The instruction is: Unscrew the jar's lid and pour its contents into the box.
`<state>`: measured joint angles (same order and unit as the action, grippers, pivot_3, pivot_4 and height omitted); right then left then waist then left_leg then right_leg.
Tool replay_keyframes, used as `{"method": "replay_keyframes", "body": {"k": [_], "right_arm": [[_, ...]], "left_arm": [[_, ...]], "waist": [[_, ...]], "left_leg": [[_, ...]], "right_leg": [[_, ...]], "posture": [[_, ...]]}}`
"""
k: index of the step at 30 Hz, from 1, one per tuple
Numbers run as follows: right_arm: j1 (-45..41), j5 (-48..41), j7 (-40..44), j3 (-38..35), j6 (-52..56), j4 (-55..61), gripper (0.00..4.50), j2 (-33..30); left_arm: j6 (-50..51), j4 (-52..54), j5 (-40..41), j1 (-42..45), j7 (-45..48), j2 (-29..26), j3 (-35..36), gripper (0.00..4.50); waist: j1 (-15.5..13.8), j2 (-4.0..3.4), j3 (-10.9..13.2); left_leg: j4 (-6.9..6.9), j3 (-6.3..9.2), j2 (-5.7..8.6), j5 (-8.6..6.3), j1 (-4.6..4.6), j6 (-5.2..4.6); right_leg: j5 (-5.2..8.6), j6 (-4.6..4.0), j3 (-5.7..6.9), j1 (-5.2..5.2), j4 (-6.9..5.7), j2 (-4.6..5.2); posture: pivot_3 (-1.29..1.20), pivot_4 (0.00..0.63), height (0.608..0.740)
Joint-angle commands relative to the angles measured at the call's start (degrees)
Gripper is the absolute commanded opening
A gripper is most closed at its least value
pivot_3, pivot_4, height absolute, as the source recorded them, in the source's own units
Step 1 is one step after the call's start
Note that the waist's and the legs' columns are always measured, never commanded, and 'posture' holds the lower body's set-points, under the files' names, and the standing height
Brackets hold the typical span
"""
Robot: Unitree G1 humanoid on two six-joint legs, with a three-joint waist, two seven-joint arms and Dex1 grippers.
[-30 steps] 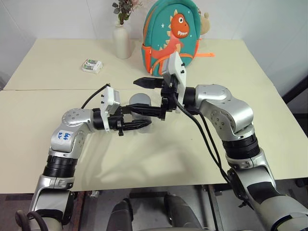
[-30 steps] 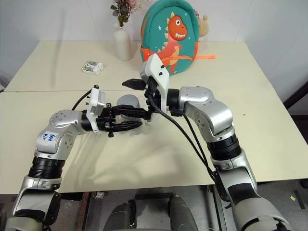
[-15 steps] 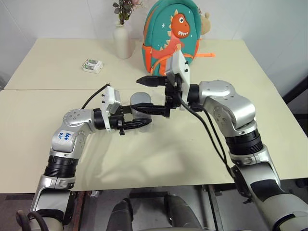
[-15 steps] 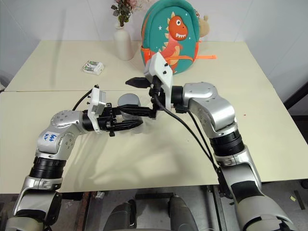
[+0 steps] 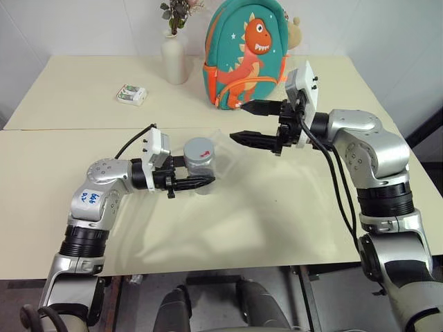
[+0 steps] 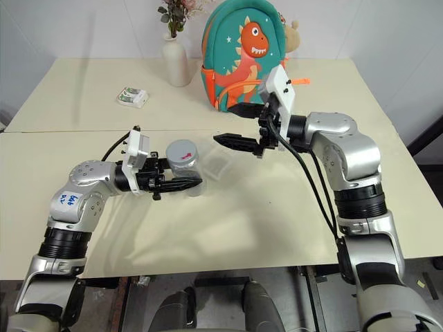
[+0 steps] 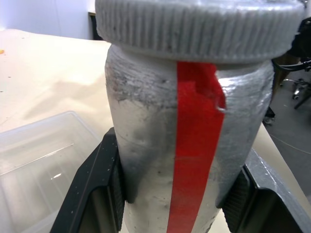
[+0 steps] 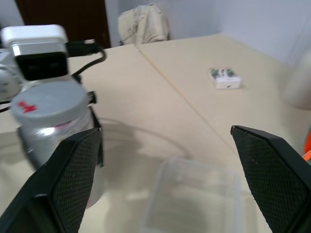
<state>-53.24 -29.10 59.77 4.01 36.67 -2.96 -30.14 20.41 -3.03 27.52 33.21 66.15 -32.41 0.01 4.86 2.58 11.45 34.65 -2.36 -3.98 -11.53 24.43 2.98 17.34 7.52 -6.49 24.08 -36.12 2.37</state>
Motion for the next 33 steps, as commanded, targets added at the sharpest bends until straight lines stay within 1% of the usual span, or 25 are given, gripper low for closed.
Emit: {"method": "replay_keyframes", "body": {"k": [1, 4, 7, 10, 15, 19, 24, 33], "right_arm": [[-0.8, -4.8, 1.2, -1.8, 3.0, 6.5, 4.47, 0.2], [-1.4, -6.5, -0.7, -0.8, 4.8, 9.7, 4.47, 2.7], [-1.6, -6.3, -2.9, 1.1, 5.6, 11.8, 4.47, 5.8], [-1.6, -3.7, -5.0, 3.9, 4.5, 12.2, 4.47, 8.4], [-2.1, 0.4, -6.8, 7.5, 2.5, 10.6, 4.47, 10.5], [-2.9, 2.5, -6.2, 8.5, 0.6, 8.2, 4.47, 10.8], [-4.4, 4.3, -5.4, 7.6, -1.7, 3.6, 4.47, 10.3], [-4.1, 4.7, -1.2, 5.8, -3.5, 0.3, 4.47, 5.3]], "left_arm": [[-1.3, 0.4, 0.2, 0.6, 0.4, -0.5, 1.1, 2.07], [-1.5, -0.2, -0.1, 1.3, -0.1, -0.1, 0.8, 2.07], [-1.5, -0.3, -0.3, 1.6, -0.5, 0.6, 0.4, 2.07], [-1.4, -0.1, -0.3, 1.6, -0.6, 1.2, 0.1, 2.07], [-1.3, -0.1, -0.3, 1.5, -0.4, 1.3, 0.0, 2.07], [-1.1, 0.1, -0.2, 1.4, -0.5, 1.5, 0.0, 2.07], [-1.0, 0.6, 0.0, 1.1, -0.7, 1.5, 0.1, 2.07], [-1.0, 0.6, 0.2, 0.7, -0.4, 0.5, 0.5, 2.07]], "waist": [[0.0, -0.03, 0.0], [0.0, -0.03, 0.0], [-0.1, -0.03, 0.0], [-0.1, -0.03, 0.0], [-0.2, -0.03, 0.0], [-0.1, -0.03, 0.0], [-0.1, -0.03, 0.0], [-0.2, -0.03, 0.0]], "left_leg": [[-0.02, 0.00, 0.00, 0.00, 0.00, 0.00], [-0.02, 0.00, 0.00, 0.00, 0.00, 0.00], [0.03, -0.01, 0.00, 0.00, 0.01, 0.00], [0.06, -0.01, 0.00, 0.00, 0.01, 0.00], [0.05, -0.01, 0.00, 0.00, 0.02, 0.01], [0.05, -0.01, 0.00, 0.00, 0.02, 0.01], [0.05, -0.01, 0.00, 0.00, 0.02, 0.01], [0.05, -0.01, 0.00, 0.00, 0.03, 0.01]], "right_leg": [[0.00, 0.00, 0.00, 0.02, 0.00, 0.00], [0.00, 0.00, 0.00, 0.02, 0.00, 0.00], [0.00, 0.00, 0.00, 0.02, -0.02, 0.01], [0.00, 0.00, 0.00, 0.02, -0.05, 0.01], [0.00, 0.00, 0.00, 0.02, -0.04, 0.01], [0.00, 0.00, 0.01, 0.03, -0.04, 0.01], [0.00, 0.00, 0.01, 0.03, -0.05, 0.01], [0.00, 0.00, 0.01, 0.03, -0.04, 0.01]], "posture": [[0.00, 0.150, 0.740], [0.00, 0.150, 0.740], [0.00, 0.150, 0.740], [0.00, 0.150, 0.740], [0.00, 0.150, 0.740], [0.00, 0.150, 0.740], [0.00, 0.150, 0.740], [0.00, 0.150, 0.740]]}}
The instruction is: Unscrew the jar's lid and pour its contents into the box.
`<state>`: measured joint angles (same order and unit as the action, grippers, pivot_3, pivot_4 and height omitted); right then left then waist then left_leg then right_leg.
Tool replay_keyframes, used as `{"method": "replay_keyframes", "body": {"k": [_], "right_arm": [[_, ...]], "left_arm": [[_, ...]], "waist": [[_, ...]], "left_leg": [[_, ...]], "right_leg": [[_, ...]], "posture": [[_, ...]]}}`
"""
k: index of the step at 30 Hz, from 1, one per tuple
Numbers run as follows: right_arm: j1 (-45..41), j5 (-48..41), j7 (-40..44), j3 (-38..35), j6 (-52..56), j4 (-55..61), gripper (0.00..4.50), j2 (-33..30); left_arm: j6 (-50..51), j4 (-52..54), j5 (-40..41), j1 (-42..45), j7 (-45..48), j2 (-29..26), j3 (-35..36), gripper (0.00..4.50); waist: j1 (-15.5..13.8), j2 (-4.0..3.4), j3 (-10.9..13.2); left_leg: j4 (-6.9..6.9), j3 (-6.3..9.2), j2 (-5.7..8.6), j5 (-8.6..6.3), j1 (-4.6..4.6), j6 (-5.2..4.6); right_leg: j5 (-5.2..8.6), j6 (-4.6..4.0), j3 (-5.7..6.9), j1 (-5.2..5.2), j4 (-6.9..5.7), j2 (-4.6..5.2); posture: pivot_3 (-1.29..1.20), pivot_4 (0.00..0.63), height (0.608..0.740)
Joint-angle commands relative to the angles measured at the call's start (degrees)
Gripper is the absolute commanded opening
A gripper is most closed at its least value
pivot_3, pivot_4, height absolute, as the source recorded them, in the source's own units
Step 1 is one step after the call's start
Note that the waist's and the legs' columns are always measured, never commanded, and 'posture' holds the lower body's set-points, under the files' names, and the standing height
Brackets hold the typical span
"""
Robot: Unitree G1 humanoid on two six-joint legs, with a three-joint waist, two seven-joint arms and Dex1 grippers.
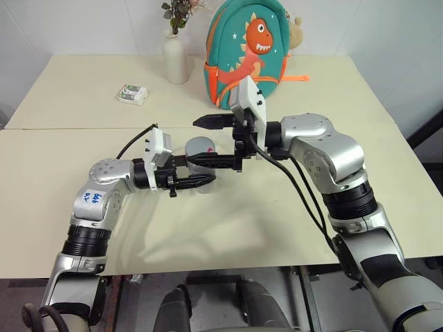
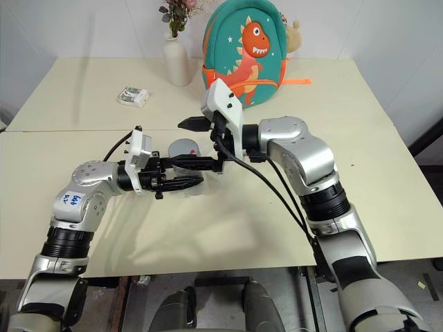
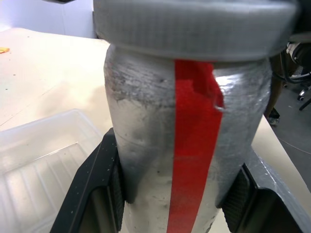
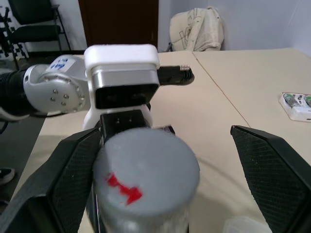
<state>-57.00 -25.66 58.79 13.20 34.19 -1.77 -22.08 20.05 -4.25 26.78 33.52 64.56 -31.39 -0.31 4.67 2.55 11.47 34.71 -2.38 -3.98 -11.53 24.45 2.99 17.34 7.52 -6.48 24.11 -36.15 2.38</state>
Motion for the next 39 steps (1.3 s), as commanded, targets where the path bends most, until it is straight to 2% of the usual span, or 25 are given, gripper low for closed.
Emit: {"method": "replay_keyframes", "body": {"k": [1, 8, 16, 20, 25, 30, 35, 39], "right_arm": [[0.0, 1.2, 0.2, -3.7, -1.1, -1.1, 4.47, -3.6], [1.7, 0.0, 2.2, -6.1, -0.6, -1.8, 4.47, -8.0], [2.6, -2.3, 3.5, -8.4, 1.8, -0.7, 4.47, -9.2], [2.2, -6.1, 3.2, -9.4, 5.0, 2.6, 4.47, -7.3], [1.8, -9.2, -2.0, -8.8, 9.1, 6.9, 4.47, -1.6], [1.4, -6.0, -6.4, -4.1, 10.1, 7.8, 4.47, 3.0], [0.8, -1.8, -6.8, 0.3, 7.7, 6.6, 4.47, 3.5], [0.5, -0.6, -7.3, 0.4, 7.0, 5.4, 4.47, 4.3]], "left_arm": [[-0.7, 1.8, 0.9, 0.3, 1.2, -0.6, 0.9, 2.07], [-1.0, 1.6, 0.8, 0.0, 1.4, -0.9, 1.1, 2.07], [-0.8, 1.6, 0.7, 0.2, 1.8, -1.3, 1.4, 2.07], [-0.8, 1.4, 0.6, 0.5, 1.8, -1.4, 1.3, 2.07], [-0.7, 1.3, 0.5, 0.8, 1.6, -1.2, 1.0, 2.07], [-0.6, 1.4, 0.6, 1.0, 1.5, -0.9, 0.8, 2.07], [-0.6, 1.1, 0.5, 1.2, 1.6, -0.9, 0.8, 2.07], [-0.6, 1.2, 0.5, 1.2, 1.5, -0.8, 0.8, 2.07]], "waist": [[0.0, 0.00, 0.0], [-0.2, 0.00, 0.0], [0.1, 0.00, 0.0], [0.1, 0.00, 0.0], [0.2, 0.00, 0.0], [0.1, 0.00, 0.0], [0.1, 0.00, 0.0], [0.1, 0.00, 0.0]], "left_leg": [[0.00, 0.00, 0.00, 0.00, 0.00, 0.00], [0.00, -0.01, 0.01, 0.00, 0.00, 0.00], [-0.02, 0.00, 0.00, 0.00, -0.01, 0.00], [-0.01, -0.01, 0.00, 0.00, 0.00, 0.00], [-0.01, 0.01, -0.03, 0.00, -0.01, 0.00], [0.13, 0.01, -0.03, 0.00, 0.02, 0.01], [0.16, 0.01, -0.02, 0.00, 0.03, 0.01], [0.16, 0.01, -0.02, 0.00, 0.03, 0.01]], "right_leg": [[0.00, 0.00, 0.00, 0.00, -0.01, 0.00], [0.00, 0.00, 0.00, 0.00, 0.03, 0.02], [0.00, 0.00, -0.02, 0.01, 0.01, -0.02], [0.00, 0.00, -0.02, 0.01, 0.01, -0.01], [0.00, 0.00, -0.02, 0.02, -0.07, -0.04], [0.00, 0.00, -0.02, 0.02, -0.13, -0.02], [0.00, -0.01, -0.01, 0.03, -0.16, -0.02], [0.00, -0.01, -0.01, 0.03, -0.15, -0.03]], "posture": [[0.00, 0.150, 0.740], [0.00, 0.150, 0.740], [0.00, 0.150, 0.740], [0.00, 0.150, 0.740], [0.00, 0.150, 0.740], [0.00, 0.150, 0.740], [0.00, 0.150, 0.740], [0.00, 0.150, 0.740]]}}
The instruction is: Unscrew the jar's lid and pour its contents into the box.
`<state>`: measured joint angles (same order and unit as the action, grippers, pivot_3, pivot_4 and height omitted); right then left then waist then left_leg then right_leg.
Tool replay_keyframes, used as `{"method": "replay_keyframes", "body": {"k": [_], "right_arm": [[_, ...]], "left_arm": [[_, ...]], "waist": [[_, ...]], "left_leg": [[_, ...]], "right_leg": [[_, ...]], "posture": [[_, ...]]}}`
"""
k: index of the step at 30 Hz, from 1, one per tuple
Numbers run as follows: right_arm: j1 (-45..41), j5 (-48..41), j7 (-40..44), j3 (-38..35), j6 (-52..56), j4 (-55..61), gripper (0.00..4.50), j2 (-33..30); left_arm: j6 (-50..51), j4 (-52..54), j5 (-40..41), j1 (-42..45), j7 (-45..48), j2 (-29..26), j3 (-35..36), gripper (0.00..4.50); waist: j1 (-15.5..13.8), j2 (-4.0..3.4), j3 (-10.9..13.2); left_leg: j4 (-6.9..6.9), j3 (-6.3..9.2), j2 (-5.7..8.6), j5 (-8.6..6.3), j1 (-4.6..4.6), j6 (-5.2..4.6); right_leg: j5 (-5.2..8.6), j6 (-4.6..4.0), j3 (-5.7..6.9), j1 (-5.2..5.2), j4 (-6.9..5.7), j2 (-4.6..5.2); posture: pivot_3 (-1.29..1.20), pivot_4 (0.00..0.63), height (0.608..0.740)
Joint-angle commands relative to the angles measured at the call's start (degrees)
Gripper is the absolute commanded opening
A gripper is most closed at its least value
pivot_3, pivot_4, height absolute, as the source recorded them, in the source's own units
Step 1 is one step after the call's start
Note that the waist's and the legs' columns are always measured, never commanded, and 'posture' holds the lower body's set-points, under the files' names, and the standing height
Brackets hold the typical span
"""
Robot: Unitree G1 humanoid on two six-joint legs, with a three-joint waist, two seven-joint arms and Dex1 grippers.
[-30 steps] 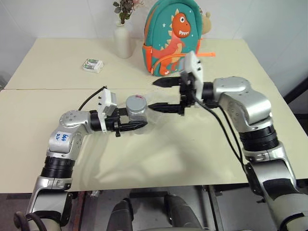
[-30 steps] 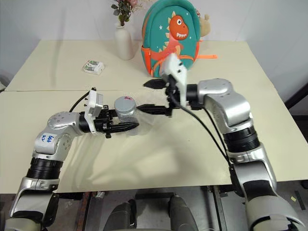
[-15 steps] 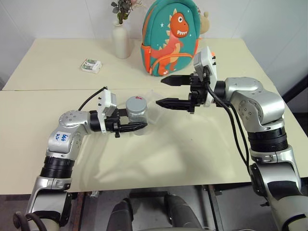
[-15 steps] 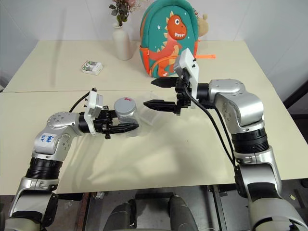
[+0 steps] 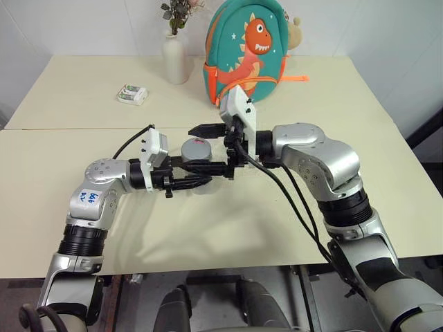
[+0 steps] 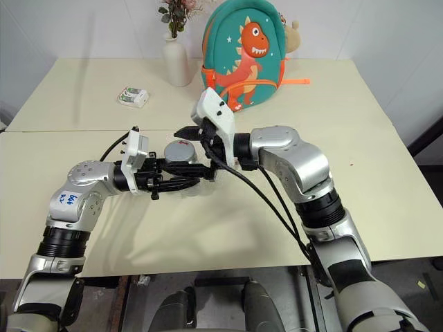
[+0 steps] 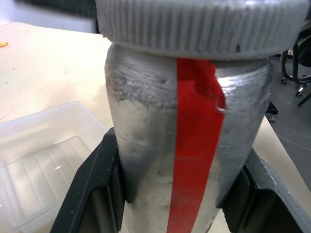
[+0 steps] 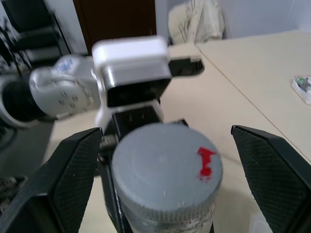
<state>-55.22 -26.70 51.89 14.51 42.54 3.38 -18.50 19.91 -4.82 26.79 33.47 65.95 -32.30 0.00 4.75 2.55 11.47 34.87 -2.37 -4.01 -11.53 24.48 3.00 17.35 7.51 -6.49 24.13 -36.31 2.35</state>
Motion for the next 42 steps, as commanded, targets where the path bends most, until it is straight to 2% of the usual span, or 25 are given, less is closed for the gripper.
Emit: {"method": "replay_keyframes", "body": {"k": [1, 22, 27, 36, 42], "right_arm": [[-1.4, 0.5, -0.4, -1.1, -1.4, -0.1, 4.47, 0.9], [0.1, -0.8, 2.7, -8.1, -2.7, -4.6, 4.47, -7.8], [0.6, -0.8, 3.4, -8.6, -2.6, -4.9, 4.47, -8.6], [2.1, -3.3, 9.6, -8.5, -1.8, -1.5, 4.47, -10.0], [0.5, -4.4, 10.3, -7.9, -1.2, -1.0, 4.47, -8.4]], "left_arm": [[-0.5, 1.8, 0.5, 1.2, 0.0, 0.1, 0.5, 2.07], [-1.3, 1.1, 0.4, 1.1, 0.1, 0.1, 0.4, 2.07], [-1.3, 1.0, 0.3, 1.1, 0.3, 0.1, 0.5, 2.07], [-1.3, 1.0, 0.2, 1.1, 0.5, -0.2, 0.7, 2.07], [-1.2, 1.0, 0.2, 1.1, 0.6, -0.2, 0.6, 2.07]], "waist": [[0.0, 0.00, 0.0], [0.0, 0.00, 0.0], [0.1, 0.00, 0.0], [0.0, 0.00, 0.0], [0.0, 0.00, 0.0]], "left_leg": [[0.00, 0.00, 0.00, 0.00, 0.00, 0.00], [0.02, 0.00, 0.00, 0.00, 0.01, 0.00], [0.02, -0.01, 0.00, 0.00, 0.01, 0.00], [0.00, -0.01, 0.00, 0.00, 0.05, 0.00], [0.04, 0.00, 0.00, 0.00, 0.04, 0.00]], "right_leg": [[0.00, 0.00, 0.00, 0.00, 0.00, 0.00], [0.00, 0.00, -0.01, 0.00, 0.00, 0.00], [0.00, 0.00, -0.01, 0.00, 0.00, 0.00], [0.00, 0.00, -0.01, 0.05, 0.00, -0.01], [0.00, 0.00, -0.01, 0.05, -0.04, -0.01]], "posture": [[0.00, 0.150, 0.740], [0.00, 0.150, 0.740], [0.00, 0.150, 0.740], [0.00, 0.150, 0.740], [0.00, 0.150, 0.740]]}}
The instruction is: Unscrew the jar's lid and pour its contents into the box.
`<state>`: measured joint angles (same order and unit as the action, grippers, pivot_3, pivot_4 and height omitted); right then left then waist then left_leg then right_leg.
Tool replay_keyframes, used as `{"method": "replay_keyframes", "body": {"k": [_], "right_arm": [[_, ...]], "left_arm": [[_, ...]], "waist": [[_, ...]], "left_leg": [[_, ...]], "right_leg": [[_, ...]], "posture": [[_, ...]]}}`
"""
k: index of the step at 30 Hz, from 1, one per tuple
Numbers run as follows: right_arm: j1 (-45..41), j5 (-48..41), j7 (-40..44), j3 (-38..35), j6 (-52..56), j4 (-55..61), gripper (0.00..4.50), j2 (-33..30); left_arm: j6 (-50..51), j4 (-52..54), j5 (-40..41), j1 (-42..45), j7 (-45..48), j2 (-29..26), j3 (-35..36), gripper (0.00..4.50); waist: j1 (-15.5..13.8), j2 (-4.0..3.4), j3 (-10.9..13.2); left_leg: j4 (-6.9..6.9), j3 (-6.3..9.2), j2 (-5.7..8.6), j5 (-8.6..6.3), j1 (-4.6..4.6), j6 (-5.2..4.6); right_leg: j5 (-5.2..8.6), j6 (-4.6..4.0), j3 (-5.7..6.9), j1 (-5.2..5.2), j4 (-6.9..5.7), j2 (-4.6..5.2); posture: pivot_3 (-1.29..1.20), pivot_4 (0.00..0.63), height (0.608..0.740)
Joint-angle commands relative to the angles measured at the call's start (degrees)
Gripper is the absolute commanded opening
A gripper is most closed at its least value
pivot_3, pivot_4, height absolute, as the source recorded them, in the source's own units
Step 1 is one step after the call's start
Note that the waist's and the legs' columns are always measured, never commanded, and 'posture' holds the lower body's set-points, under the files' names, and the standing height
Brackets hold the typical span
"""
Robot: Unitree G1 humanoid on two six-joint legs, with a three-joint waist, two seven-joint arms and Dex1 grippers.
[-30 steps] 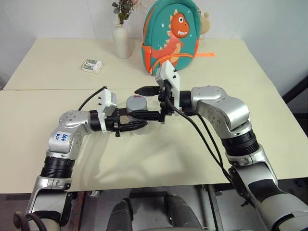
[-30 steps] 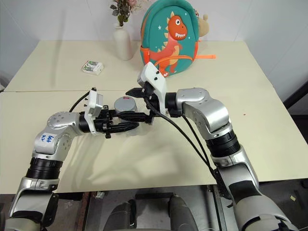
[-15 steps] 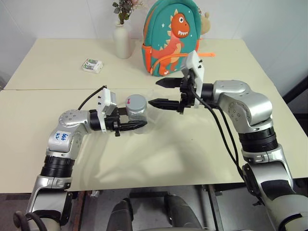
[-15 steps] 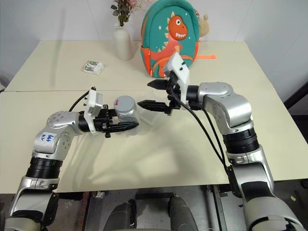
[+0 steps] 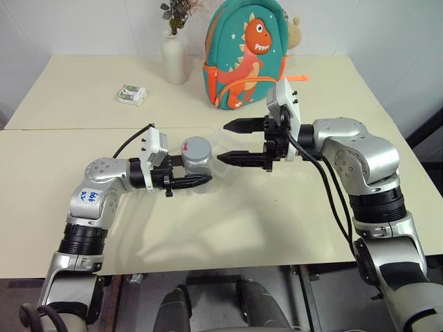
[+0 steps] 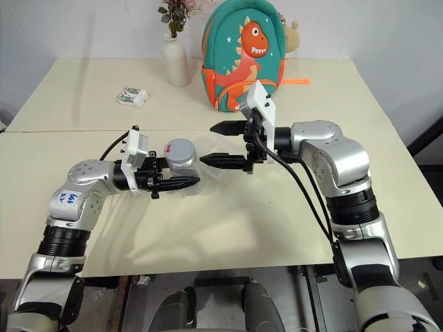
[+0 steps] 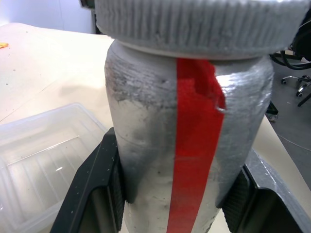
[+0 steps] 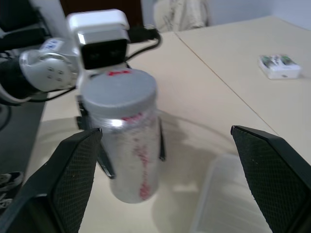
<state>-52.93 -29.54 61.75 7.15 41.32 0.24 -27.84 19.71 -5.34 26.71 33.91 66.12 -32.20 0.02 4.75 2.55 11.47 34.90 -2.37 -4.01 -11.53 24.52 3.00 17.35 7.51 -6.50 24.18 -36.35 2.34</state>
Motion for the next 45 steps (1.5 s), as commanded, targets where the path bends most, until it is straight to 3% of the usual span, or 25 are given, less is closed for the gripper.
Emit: {"method": "replay_keyframes", "body": {"k": [1, 10, 26, 29, 33, 38, 45], "right_arm": [[-2.2, -1.8, 0.4, -0.3, 0.1, 2.3, 4.47, 1.6], [-4.1, -0.5, -0.4, 2.8, -0.4, 1.1, 4.47, 6.2], [-4.9, 0.6, -0.2, 3.9, -1.0, -1.2, 4.47, 8.8], [-5.0, 0.9, -0.2, 3.7, -1.3, -1.9, 3.86, 9.2], [-5.2, 0.6, -0.2, 3.0, -1.3, -2.2, 2.55, 9.8], [-5.4, -2.4, -0.6, 1.2, 0.4, 0.7, 2.54, 10.7], [-5.7, -12.9, -5.4, -8.1, 7.4, 2.6, 2.54, 13.1]], "left_arm": [[-1.0, 1.6, 0.2, 0.6, 0.4, -0.3, 0.6, 2.07], [-1.1, 1.8, 0.2, 0.6, 0.4, 0.0, 0.2, 2.07], [-1.1, 2.3, 0.3, 0.2, 0.2, 0.0, 0.4, 2.07], [-1.1, 2.3, 0.2, 0.2, 0.2, 0.0, 0.4, 2.07], [-1.2, 2.3, 0.3, 0.2, 0.2, -0.1, 0.4, 2.07], [-1.2, 2.5, 0.3, -0.1, 0.2, -0.2, 0.4, 2.07], [-2.1, 2.2, -0.8, -0.6, 0.7, -0.8, -0.1, 2.07]], "waist": [[0.0, 0.00, 0.0], [0.0, 0.00, 0.0], [0.0, 0.00, 0.0], [0.0, 0.00, 0.0], [0.0, 0.00, 0.0], [0.0, 0.00, 0.0], [0.0, -0.02, 0.0]], "left_leg": [[0.01, 0.00, 0.00, 0.00, 0.00, 0.00], [0.04, 0.00, 0.00, 0.00, 0.02, 0.00], [0.05, -0.01, 0.00, 0.00, 0.03, 0.00], [0.05, -0.01, 0.00, 0.00, 0.03, 0.00], [0.04, -0.01, 0.00, 0.00, 0.03, 0.00], [0.06, -0.01, 0.00, 0.00, 0.05, 0.00], [0.05, 0.00, -0.01, 0.00, 0.09, 0.00]], "right_leg": [[0.00, 0.00, 0.00, 0.00, 0.00, 0.00], [0.01, -0.01, -0.01, 0.07, -0.12, 0.00], [0.01, -0.01, -0.01, 0.08, -0.14, 0.00], [0.01, -0.01, -0.01, 0.08, -0.14, 0.00], [0.01, -0.01, -0.01, 0.10, -0.16, -0.01], [0.01, -0.01, -0.01, 0.10, -0.16, 0.00], [0.01, -0.01, -0.01, 0.15, -0.20, -0.01]], "posture": [[0.00, 0.150, 0.740], [0.00, 0.150, 0.740], [0.00, 0.150, 0.740], [0.00, 0.150, 0.740], [0.00, 0.150, 0.740], [0.00, 0.150, 0.740], [0.00, 0.150, 0.740]]}}
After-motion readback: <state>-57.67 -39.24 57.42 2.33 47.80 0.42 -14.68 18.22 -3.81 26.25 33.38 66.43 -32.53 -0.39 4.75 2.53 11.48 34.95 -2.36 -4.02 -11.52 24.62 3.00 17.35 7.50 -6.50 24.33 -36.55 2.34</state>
